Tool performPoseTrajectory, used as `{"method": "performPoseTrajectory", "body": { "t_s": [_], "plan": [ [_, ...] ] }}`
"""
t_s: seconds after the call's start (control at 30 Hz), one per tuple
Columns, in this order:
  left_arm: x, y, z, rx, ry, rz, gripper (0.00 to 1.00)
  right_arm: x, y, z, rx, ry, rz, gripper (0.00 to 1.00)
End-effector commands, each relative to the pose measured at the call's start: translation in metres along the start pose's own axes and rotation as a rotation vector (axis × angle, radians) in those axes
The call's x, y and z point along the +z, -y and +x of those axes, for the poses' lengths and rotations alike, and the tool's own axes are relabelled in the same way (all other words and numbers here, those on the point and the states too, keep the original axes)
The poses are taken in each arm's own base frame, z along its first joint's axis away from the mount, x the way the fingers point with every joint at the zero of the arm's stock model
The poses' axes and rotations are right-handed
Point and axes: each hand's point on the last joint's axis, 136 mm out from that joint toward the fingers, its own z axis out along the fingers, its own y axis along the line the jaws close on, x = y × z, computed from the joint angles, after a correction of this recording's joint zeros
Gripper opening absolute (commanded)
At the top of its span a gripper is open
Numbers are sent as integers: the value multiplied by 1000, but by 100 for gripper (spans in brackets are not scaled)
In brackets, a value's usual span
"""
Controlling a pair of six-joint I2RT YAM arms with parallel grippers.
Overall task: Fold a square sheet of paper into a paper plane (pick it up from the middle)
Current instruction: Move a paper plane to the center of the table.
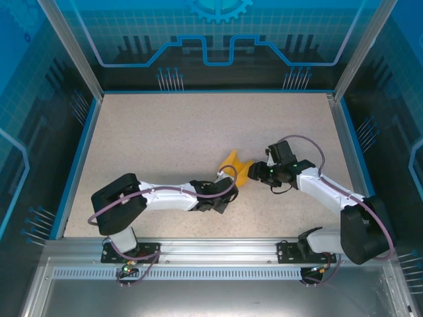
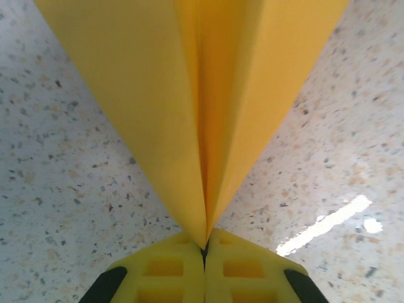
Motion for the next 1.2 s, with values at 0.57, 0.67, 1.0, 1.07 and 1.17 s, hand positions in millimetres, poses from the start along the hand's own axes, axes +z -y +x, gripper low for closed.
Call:
{"method": "performPoseTrajectory", "body": {
  "t_s": [0.57,0.67,1.0,1.07,1.17],
  "plan": [
    [-103,-4,-101,-502,226,914,4,-35,-55,-14,6,82,-444,58],
    [-117,-10,-110,-550,250,1007,4,-35,-70,-18,19,65,-534,58],
    [-131,-6,-117,-564,251,1103,4,-46,-112,-38,18,56,-744,53],
    [-133,-6,-117,-562,251,1108,4,-46,-120,-43,21,44,-782,52],
    [-136,-5,-118,-557,255,1112,4,-44,-130,-47,26,26,-818,50]
  ]
}}
